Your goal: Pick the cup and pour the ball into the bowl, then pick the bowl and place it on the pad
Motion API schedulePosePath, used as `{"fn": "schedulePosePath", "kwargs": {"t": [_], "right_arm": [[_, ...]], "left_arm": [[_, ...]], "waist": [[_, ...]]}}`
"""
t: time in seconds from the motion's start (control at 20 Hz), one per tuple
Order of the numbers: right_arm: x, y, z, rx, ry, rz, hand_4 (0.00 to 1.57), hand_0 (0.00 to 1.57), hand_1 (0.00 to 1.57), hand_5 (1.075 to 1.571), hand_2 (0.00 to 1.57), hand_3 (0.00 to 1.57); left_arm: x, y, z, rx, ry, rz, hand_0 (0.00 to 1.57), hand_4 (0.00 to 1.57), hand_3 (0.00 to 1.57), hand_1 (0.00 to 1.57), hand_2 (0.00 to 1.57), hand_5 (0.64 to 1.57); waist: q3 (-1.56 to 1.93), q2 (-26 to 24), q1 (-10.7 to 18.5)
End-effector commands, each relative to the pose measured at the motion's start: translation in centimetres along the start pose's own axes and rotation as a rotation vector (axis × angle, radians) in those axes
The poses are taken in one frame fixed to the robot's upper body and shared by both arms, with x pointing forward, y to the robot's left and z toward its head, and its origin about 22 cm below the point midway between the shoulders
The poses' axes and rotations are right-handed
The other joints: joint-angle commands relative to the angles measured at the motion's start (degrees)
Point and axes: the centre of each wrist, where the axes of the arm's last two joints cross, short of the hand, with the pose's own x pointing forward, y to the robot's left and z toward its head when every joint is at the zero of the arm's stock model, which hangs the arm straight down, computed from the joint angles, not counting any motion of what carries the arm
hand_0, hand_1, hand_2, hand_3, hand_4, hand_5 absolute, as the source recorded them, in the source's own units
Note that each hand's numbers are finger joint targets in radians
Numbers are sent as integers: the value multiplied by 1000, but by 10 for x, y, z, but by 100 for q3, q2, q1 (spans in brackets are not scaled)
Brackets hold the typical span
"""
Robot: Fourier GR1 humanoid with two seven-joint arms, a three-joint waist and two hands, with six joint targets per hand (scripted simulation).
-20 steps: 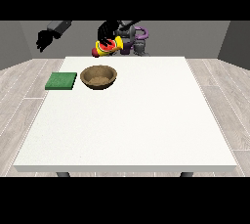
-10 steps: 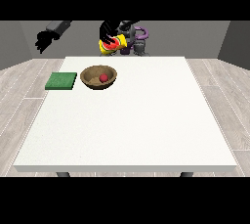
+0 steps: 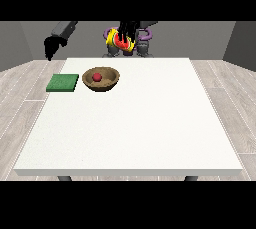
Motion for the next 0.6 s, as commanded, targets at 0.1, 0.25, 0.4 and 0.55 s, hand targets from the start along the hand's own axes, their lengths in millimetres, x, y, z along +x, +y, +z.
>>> {"fn": "schedulePosePath", "kwargs": {"t": [0.1,0.25,0.4,0.55], "right_arm": [[4,50,-29,33,20,-52,732,0,0,1560,137,0],[4,68,-38,-2,52,-72,715,0,0,1568,0,0],[-8,65,-29,-60,148,-74,663,0,0,1570,0,0],[-6,92,-34,10,96,-101,571,0,0,1571,0,0]], "left_arm": [[-15,28,8,202,196,545,1405,1004,1571,1405,1571,1532],[-24,36,17,288,202,758,1313,940,1564,1313,1571,1551],[-41,9,49,250,202,868,1204,932,1452,1204,1571,1553],[-64,0,56,193,273,1054,0,621,0,0,0,1568]], "waist": [[-7,414,-117],[-8,723,123],[4,447,402],[-2,807,57]]}}
